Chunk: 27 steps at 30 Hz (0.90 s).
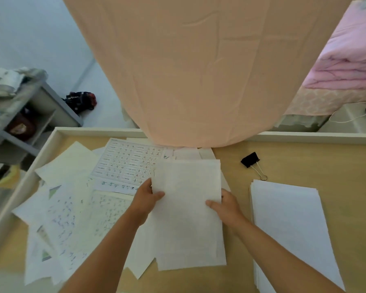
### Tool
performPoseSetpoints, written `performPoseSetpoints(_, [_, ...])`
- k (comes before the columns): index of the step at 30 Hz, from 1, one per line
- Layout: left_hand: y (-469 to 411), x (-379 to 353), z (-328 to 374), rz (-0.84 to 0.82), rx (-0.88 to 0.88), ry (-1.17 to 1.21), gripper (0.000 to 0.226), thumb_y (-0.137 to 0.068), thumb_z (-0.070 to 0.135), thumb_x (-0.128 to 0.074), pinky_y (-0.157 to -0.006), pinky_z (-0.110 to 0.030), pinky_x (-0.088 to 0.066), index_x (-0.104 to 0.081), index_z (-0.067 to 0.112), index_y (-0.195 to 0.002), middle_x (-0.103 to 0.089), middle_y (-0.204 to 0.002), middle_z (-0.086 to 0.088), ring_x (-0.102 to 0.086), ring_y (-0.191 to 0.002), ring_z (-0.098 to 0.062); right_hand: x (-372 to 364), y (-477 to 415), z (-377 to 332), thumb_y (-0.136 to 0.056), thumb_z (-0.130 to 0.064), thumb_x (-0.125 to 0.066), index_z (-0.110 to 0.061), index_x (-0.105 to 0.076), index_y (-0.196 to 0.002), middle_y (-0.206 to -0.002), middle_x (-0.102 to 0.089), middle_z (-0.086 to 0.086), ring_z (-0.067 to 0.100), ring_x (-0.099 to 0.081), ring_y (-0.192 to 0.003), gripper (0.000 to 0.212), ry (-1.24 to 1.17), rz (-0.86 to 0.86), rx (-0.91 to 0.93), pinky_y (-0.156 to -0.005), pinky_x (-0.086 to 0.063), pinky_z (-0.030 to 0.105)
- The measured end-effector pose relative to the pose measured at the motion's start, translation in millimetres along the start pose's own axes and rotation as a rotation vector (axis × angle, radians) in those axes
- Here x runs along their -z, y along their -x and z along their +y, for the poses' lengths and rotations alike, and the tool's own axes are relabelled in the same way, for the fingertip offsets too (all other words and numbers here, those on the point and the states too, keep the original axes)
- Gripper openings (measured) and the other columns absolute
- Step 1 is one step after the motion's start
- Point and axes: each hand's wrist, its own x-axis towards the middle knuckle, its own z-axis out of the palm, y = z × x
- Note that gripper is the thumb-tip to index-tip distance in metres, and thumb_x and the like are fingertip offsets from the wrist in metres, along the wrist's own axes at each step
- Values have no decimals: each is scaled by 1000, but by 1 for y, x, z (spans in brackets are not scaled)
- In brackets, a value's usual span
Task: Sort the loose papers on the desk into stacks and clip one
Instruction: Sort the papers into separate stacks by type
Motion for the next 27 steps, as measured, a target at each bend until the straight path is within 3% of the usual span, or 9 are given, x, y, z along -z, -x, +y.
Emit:
performPoseSetpoints(1, [1, 9, 1, 28, 12, 26, 48, -85, -9, -60, -89, -45, -57, -61, 23, -121, -73, -110, -3, -70, -101, -25, -9, -1, -4, -84, -8, -72, -22, -64, -114, -112, -71, 0, 13, -69, -96, 34, 42, -37, 16, -73, -56, 23])
performPoseSetpoints(4, [1, 36, -2, 79, 33, 37, 45, -83, -7, -59, -90, -47, -56, -63, 23, -117, -72, -109, -4, -69, -101, -25, -37, -4, -28, -85, -4, -66, -24, -68, -103, -103, -72, -3, 15, -69, -91, 28, 100, -22, 42, -79, -59, 33])
performPoseSetpoints(9, [-7, 83, -14, 252, 36, 72, 14, -89, 11, -66, -85, -45, -57, -65, 15, -103, -71, -107, -7, -68, -97, -25, -85, -32, -78, -88, -4, -55, -24, -66, -110, -102, -70, -7, 14, -68, -89, 31, 247, -59, 143, -78, -59, 36])
performPoseSetpoints(13, [-21, 123, -29, 416, 116, 23, 29, -93, 14, -59, -89, -40, -52, -56, 13, -122, -63, -122, -7, -61, -103, -23, -141, -66, -120, -96, -9, -53, -22, -55, -134, -126, -54, -11, 20, -57, -118, 40, 469, -121, 286, -89, -47, 25])
performPoseSetpoints(14, [-25, 131, -34, 432, 164, 15, 37, -94, 15, -59, -92, -40, -50, -52, 12, -130, -59, -128, -7, -58, -109, -25, -155, -77, -128, -96, -10, -53, -22, -57, -131, -125, -57, -7, 21, -55, -119, 37, 544, -125, 327, -90, -42, 23])
performPoseSetpoints(17, [-37, 150, -44, 408, 342, 177, 65, -94, 19, -61, -105, -43, -43, -29, 13, -150, -42, -149, -10, -49, -127, -31, -189, -111, -140, -92, -5, -53, -25, -60, -82, -88, -61, -6, 24, -57, -92, 23, 779, -93, 444, -72, -41, 29])
performPoseSetpoints(20, [-51, 162, -52, 363, 454, 421, 77, -93, 26, -64, -108, -43, -35, -18, 16, -155, -36, -154, -9, -44, -134, -32, -207, -142, -144, -93, -10, -55, -11, -62, -105, -110, -64, 10, 29, -59, -104, 14, 952, -47, 447, -86, -47, 36])
performPoseSetpoints(24, [-68, 166, -62, 347, 443, 431, 59, -87, 27, -69, -103, -39, -38, -44, 9, -138, -54, -133, -14, -56, -116, -29, -218, -168, -140, -87, -36, -69, -17, -34, -147, -147, -42, 6, 26, -40, -135, 72, 1177, -200, 383, -109, -37, 38])
performPoseSetpoints(27, [-80, 171, -67, 329, 419, 603, 42, -82, 23, -73, -97, -39, -51, -60, 1, -115, -69, -117, -9, -67, -101, -23, -226, -176, -128, -82, -47, -69, -23, -23, -153, -158, -28, 1, 24, -30, -144, 87, 1252, -245, 364, -115, -31, 40])
